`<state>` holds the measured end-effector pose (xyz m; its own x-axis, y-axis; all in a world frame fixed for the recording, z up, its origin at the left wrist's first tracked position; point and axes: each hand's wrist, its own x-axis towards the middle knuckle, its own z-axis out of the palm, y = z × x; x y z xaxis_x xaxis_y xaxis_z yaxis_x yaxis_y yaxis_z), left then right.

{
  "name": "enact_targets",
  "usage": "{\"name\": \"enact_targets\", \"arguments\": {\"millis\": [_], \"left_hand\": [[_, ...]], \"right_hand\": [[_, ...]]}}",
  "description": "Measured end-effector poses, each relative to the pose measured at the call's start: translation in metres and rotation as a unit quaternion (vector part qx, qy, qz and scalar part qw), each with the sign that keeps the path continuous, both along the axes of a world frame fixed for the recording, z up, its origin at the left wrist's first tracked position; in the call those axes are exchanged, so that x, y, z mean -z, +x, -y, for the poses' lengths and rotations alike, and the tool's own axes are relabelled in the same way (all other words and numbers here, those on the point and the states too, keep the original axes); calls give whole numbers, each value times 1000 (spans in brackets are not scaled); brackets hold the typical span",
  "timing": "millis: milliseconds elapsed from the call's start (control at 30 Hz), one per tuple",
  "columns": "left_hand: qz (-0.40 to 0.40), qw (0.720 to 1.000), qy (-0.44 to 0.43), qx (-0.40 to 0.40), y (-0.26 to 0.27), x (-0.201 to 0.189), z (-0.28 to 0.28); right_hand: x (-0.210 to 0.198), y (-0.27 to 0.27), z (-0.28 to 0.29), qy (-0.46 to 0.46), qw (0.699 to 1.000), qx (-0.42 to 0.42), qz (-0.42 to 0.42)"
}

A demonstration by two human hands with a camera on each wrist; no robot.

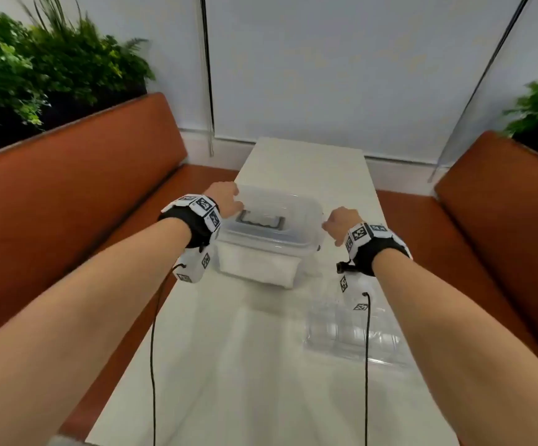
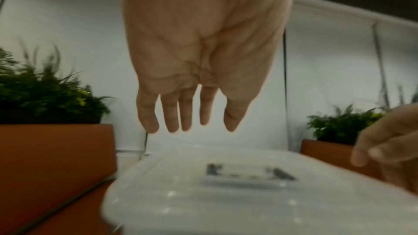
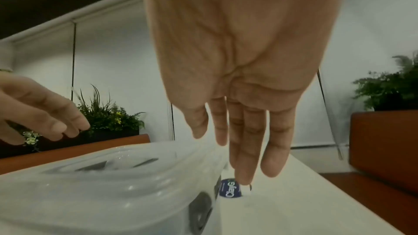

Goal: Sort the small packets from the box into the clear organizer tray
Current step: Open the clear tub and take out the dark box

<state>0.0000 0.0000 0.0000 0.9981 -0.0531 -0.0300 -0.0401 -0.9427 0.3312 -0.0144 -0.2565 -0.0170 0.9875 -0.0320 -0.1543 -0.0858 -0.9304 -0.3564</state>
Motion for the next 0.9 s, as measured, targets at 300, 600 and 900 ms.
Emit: {"name": "enact_targets", "arguments": {"millis": [300,600,900], "left_hand": [[-49,985,-11,-164,3,38,-31],[-11,983,-41,-179,11,33,-35],[51,926,-290,-236,14,-5,-52]], "right_hand": [[28,1,-30,116,987,108,-13],[13,3,-34,65,991,119,-9],[-8,-3,-29,433,865,254,16]]}}
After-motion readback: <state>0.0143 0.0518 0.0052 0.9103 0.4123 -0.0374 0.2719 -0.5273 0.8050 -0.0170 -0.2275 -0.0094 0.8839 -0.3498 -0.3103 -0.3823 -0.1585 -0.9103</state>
